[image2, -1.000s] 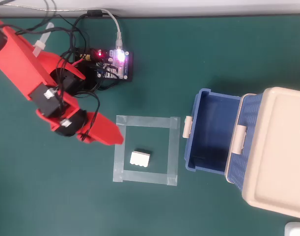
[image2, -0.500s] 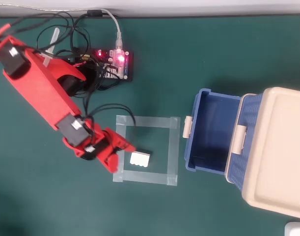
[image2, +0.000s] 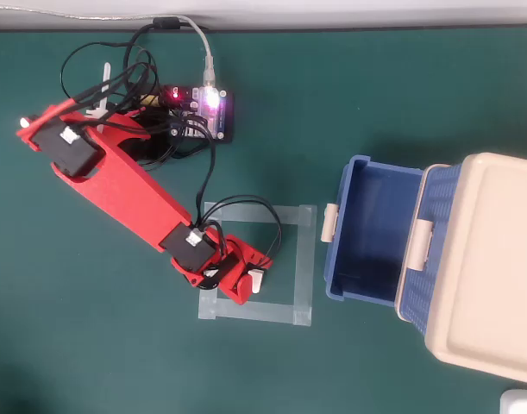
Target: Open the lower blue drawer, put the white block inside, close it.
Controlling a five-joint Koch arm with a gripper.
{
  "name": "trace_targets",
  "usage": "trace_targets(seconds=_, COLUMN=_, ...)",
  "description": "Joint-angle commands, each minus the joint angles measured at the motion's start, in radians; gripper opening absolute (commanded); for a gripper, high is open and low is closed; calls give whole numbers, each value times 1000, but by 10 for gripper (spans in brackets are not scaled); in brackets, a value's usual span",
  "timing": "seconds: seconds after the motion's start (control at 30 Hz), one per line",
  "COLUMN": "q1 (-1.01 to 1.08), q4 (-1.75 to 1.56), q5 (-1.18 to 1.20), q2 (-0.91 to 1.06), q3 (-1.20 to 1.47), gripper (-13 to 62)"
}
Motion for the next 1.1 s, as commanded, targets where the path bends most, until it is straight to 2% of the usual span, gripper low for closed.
trace_targets(seconds=0.0, q1=-6, q4=-20, q5=8, q2=2, q3=-23, gripper=335)
trace_targets(seconds=0.27, q1=3, q4=-18, q5=3, q2=-92, q3=-23, gripper=335)
trace_targets(seconds=0.67, q1=43, q4=-17, q5=104, q2=-101, q3=-18, gripper=323)
trace_targets(seconds=0.83, q1=64, q4=-9, q5=143, q2=-115, q3=-21, gripper=181)
trace_targets(seconds=0.93, q1=66, q4=-5, q5=176, q2=-115, q3=-21, gripper=126)
trace_targets(seconds=1.03, q1=66, q4=2, q5=206, q2=-115, q3=-23, gripper=-5)
trace_targets(seconds=1.07, q1=66, q4=2, q5=218, q2=-115, q3=-21, gripper=-77)
